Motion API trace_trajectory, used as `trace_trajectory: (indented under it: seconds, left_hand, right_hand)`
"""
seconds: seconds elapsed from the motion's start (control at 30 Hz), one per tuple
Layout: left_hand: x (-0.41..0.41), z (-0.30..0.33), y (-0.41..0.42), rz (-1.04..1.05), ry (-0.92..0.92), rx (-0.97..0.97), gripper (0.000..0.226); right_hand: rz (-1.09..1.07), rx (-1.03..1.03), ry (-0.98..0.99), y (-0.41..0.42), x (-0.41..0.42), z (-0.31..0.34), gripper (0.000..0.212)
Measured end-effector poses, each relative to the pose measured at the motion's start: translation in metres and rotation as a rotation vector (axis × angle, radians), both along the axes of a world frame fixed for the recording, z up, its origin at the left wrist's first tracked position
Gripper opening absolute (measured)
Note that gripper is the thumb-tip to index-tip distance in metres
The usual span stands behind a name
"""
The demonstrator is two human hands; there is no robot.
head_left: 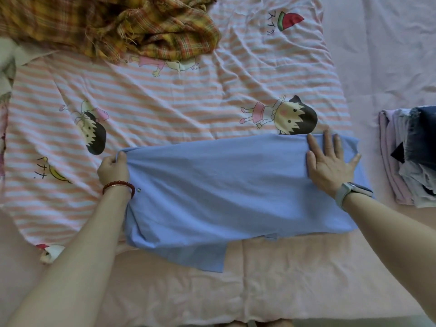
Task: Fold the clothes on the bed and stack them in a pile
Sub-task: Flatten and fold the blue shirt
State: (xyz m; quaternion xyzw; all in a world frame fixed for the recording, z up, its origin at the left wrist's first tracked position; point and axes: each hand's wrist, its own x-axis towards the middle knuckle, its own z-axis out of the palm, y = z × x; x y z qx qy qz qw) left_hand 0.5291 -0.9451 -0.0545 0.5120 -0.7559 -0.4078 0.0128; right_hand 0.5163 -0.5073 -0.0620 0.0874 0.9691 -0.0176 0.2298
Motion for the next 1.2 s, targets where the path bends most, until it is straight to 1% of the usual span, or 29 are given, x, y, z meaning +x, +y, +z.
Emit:
trace_trajectory:
  seconds: [0.07,0.13,0.17,0.2,0.23,0.3,0.33,0.37,0.43,0.53,0.6,0.7,0.77,0.9,0.97,1.03,1.1,1.13,1.2]
  left_hand:
    - [-0.005,0.004,-0.001,0.146,-0.014,0.18,0.015]
    - [-0.004,0.01,0.0,0.221,0.002,0.254,0.021]
    - [-0.003,0.013,0.003,0.219,0.022,0.218,0.026]
    - [0.002,0.016,0.008,0.186,0.036,0.125,0.032]
    - [0.008,0.018,0.015,0.101,0.027,-0.02,0.037]
    - [0.026,0.022,0.04,-0.203,0.006,-0.35,0.048]
    - [0.036,0.023,0.057,-0.373,0.028,-0.469,0.051]
    - [0.046,0.024,0.076,-0.532,0.055,-0.54,0.053]
    - [0.064,0.022,0.117,-0.805,0.078,-0.581,0.057]
    - [0.082,0.015,0.173,-1.178,0.076,-0.649,0.06]
    - [0.086,0.007,0.194,-1.312,-0.006,-0.666,0.066]
    - [0.078,-0.005,0.203,-1.312,-0.161,-0.642,0.074]
    - [0.074,-0.016,0.194,-1.316,-0.246,-0.636,0.072]
    - [0.069,-0.025,0.194,-1.385,-0.344,-0.603,0.07]
    - [0.066,-0.022,0.194,-1.413,-0.372,-0.554,0.069]
    - [0.062,-0.016,0.193,-1.404,-0.35,-0.475,0.064]
    - [0.057,-0.005,0.191,-1.303,-0.236,-0.308,0.054]
    - [0.055,0.002,0.189,-1.193,-0.132,-0.159,0.047]
    - [0.054,0.021,0.179,-0.882,0.062,0.242,0.031]
  right_hand:
    - [-0.101,-0.066,0.016,0.009,-0.001,0.004,0.05]
    - [-0.206,-0.183,0.1,0.018,0.002,0.009,0.05]
    - [-0.254,-0.267,0.154,0.024,0.005,0.011,0.05]
    - [-0.308,-0.35,0.201,0.029,0.009,0.014,0.049]
    - [-0.367,-0.415,0.241,0.034,0.014,0.017,0.045]
    - [-0.479,-0.461,0.296,0.04,0.025,0.022,0.03]
    - [-0.523,-0.45,0.31,0.041,0.03,0.024,0.026]
    - [-0.559,-0.438,0.315,0.043,0.034,0.024,0.024]
    - [-0.631,-0.455,0.277,0.045,0.043,0.023,0.026]
    - [-0.776,-0.552,0.174,0.049,0.05,0.019,0.036]
    - [-0.819,-0.579,0.116,0.055,0.051,0.017,0.042]
    - [-0.768,-0.594,0.041,0.067,0.051,0.014,0.04]
    - [-0.761,-0.684,0.041,0.067,0.05,0.015,0.033]
    - [-0.742,-0.841,0.046,0.071,0.058,0.027,0.025]
    - [-0.707,-0.874,0.083,0.065,0.061,0.04,0.021]
    - [-0.621,-0.867,0.141,0.051,0.063,0.057,0.019]
    - [-0.496,-0.872,0.207,0.027,0.064,0.079,0.012]
    - [-0.437,-0.884,0.229,0.011,0.064,0.092,0.016]
    - [-0.34,-0.925,0.235,-0.027,0.064,0.114,0.027]
